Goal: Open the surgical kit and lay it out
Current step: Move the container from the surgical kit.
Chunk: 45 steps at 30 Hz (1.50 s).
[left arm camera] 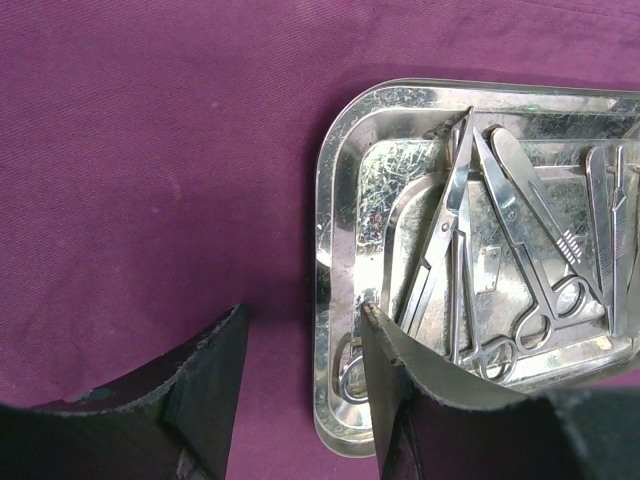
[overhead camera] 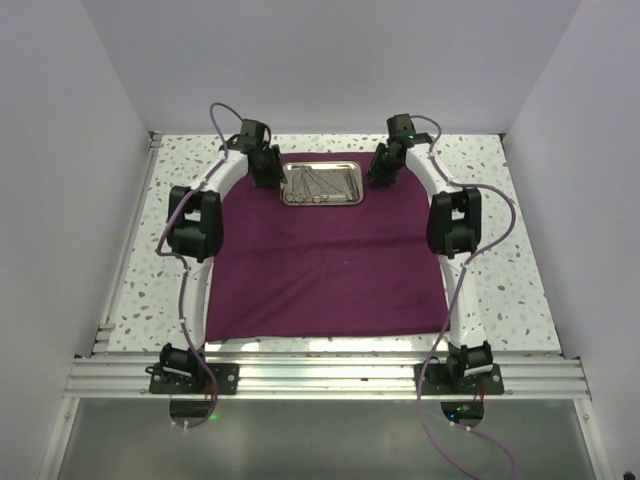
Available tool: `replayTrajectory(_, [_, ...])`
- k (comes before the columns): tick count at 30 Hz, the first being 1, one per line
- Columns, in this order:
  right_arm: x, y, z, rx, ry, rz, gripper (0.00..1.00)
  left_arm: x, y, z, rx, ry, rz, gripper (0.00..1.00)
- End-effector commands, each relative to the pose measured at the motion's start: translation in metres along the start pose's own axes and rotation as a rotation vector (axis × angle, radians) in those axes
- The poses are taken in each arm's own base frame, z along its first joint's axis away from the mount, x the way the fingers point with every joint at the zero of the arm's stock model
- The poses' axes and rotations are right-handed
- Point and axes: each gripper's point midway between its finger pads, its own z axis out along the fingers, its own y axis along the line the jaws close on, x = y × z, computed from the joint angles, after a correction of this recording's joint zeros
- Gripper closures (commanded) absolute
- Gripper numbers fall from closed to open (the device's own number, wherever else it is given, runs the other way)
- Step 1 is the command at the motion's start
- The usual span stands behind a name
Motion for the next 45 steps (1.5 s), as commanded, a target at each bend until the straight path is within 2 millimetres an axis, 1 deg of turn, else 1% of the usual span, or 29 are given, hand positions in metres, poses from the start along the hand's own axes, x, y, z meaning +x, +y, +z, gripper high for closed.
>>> replayTrajectory(1, [-0.014, 0.023, -0.009, -0.068, -0.052, -0.015, 0.67, 0.006, -0.001, 0.005, 0.002, 0.021, 0.02, 0.48])
replayTrajectory(7, [-0.019, 0.032, -0.006, -0.095, -0.068, -0.01, 0.67, 0.012, 0.001, 0.006, 0.003, 0.035, 0.014, 0.5])
replayTrajectory(8, [-0.015, 0.027, 0.004, -0.079, -0.05, -0.011, 0.68, 0.012, 0.0, 0.006, 0.005, 0.036, 0.016, 0.5])
replayTrajectory(10, [-0.008, 0.027, 0.009, -0.063, -0.035, -0.021, 0.69, 0.014, -0.001, 0.007, 0.013, 0.041, 0.012, 0.52])
replayTrajectory(14, [0.009, 0.015, 0.024, 0.024, -0.01, -0.086, 0.69, 0.021, -0.005, 0.012, 0.032, 0.064, 0.011, 0.54])
replayTrajectory(15, [0.021, 0.009, 0.031, 0.054, 0.025, -0.094, 0.71, 0.024, -0.005, 0.015, 0.031, 0.074, 0.012, 0.55])
replayTrajectory(17, [0.031, 0.0, 0.037, 0.1, 0.05, -0.118, 0.75, 0.029, -0.007, 0.017, 0.033, 0.086, 0.022, 0.56])
replayTrajectory(18, [0.039, -0.005, 0.04, 0.124, 0.076, -0.125, 0.81, 0.032, -0.007, 0.018, 0.035, 0.095, 0.023, 0.57])
replayTrajectory(20, [0.047, -0.012, 0.043, 0.152, 0.091, -0.146, 0.9, 0.036, -0.009, 0.02, 0.045, 0.106, 0.031, 0.64])
replayTrajectory(22, [0.05, -0.013, 0.04, 0.166, 0.096, -0.161, 1.0, 0.039, -0.013, 0.022, 0.064, 0.117, 0.036, 0.77])
replayTrajectory(23, [0.051, -0.014, 0.04, 0.168, 0.097, -0.165, 1.0, 0.039, -0.015, 0.022, 0.069, 0.119, 0.037, 0.93])
replayTrajectory(24, [0.048, -0.011, 0.037, 0.164, 0.087, -0.17, 1.0, 0.036, -0.017, 0.02, 0.075, 0.112, 0.04, 1.0])
replayTrajectory(27, [0.035, 0.001, 0.021, 0.143, 0.05, -0.185, 1.0, 0.024, -0.028, 0.009, 0.091, 0.079, 0.062, 1.0])
replayTrajectory(29, [0.022, 0.013, 0.002, 0.118, 0.01, -0.192, 1.0, 0.016, -0.031, -0.001, 0.087, 0.058, 0.075, 1.0])
replayTrajectory(30, [0.02, 0.017, -0.005, 0.114, 0.0, -0.193, 1.0, 0.007, -0.034, -0.013, 0.084, 0.031, 0.082, 1.0])
replayTrajectory(31, [0.018, 0.02, -0.012, 0.108, -0.009, -0.193, 1.0, 0.004, -0.035, -0.019, 0.078, 0.024, 0.088, 1.0])
replayTrajectory(32, [0.013, 0.027, -0.027, 0.093, -0.031, -0.196, 1.0, -0.004, -0.04, -0.033, 0.083, -0.007, 0.099, 1.0])
replayTrajectory(34, [0.016, 0.028, -0.038, 0.096, -0.029, -0.194, 1.0, -0.003, -0.039, -0.043, 0.076, -0.013, 0.099, 1.0])
replayTrajectory(35, [0.012, 0.035, -0.055, 0.079, -0.05, -0.197, 1.0, -0.003, -0.039, -0.048, 0.075, -0.02, 0.103, 1.0])
replayTrajectory(36, [0.012, 0.035, -0.06, 0.076, -0.055, -0.196, 1.0, -0.001, -0.039, -0.059, 0.074, -0.024, 0.099, 1.0])
replayTrajectory(37, [0.02, 0.029, -0.059, 0.093, -0.033, -0.194, 1.0, 0.0, -0.039, -0.064, 0.075, -0.032, 0.103, 1.0])
replayTrajectory(38, [0.018, 0.033, -0.073, 0.08, -0.051, -0.198, 1.0, -0.004, -0.042, -0.077, 0.08, -0.054, 0.107, 1.0])
replayTrajectory(39, [0.024, 0.027, -0.072, 0.095, -0.034, -0.196, 1.0, 0.007, -0.038, -0.076, 0.075, -0.035, 0.105, 1.0])
replayTrajectory(40, [0.025, 0.028, -0.076, 0.091, -0.035, -0.198, 1.0, 0.009, -0.037, -0.08, 0.073, -0.034, 0.105, 1.0])
replayTrajectory(41, [0.026, 0.027, -0.08, 0.091, -0.035, -0.198, 1.0, 0.009, -0.038, -0.09, 0.077, -0.047, 0.106, 1.0])
replayTrajectory(42, [0.029, 0.026, -0.087, 0.093, -0.034, -0.2, 1.0, 0.021, -0.033, -0.089, 0.072, -0.024, 0.1, 1.0])
replayTrajectory(43, [0.031, 0.023, -0.09, 0.098, -0.029, -0.197, 1.0, 0.025, -0.032, -0.092, 0.07, -0.021, 0.101, 1.0])
replayTrajectory(44, [0.035, 0.023, -0.091, 0.1, -0.026, -0.199, 1.0, 0.026, -0.035, -0.101, 0.081, -0.032, 0.105, 1.0])
replayTrajectory(45, [0.043, 0.016, -0.094, 0.111, -0.01, -0.199, 1.0, 0.042, -0.027, -0.096, 0.07, -0.009, 0.102, 1.0])
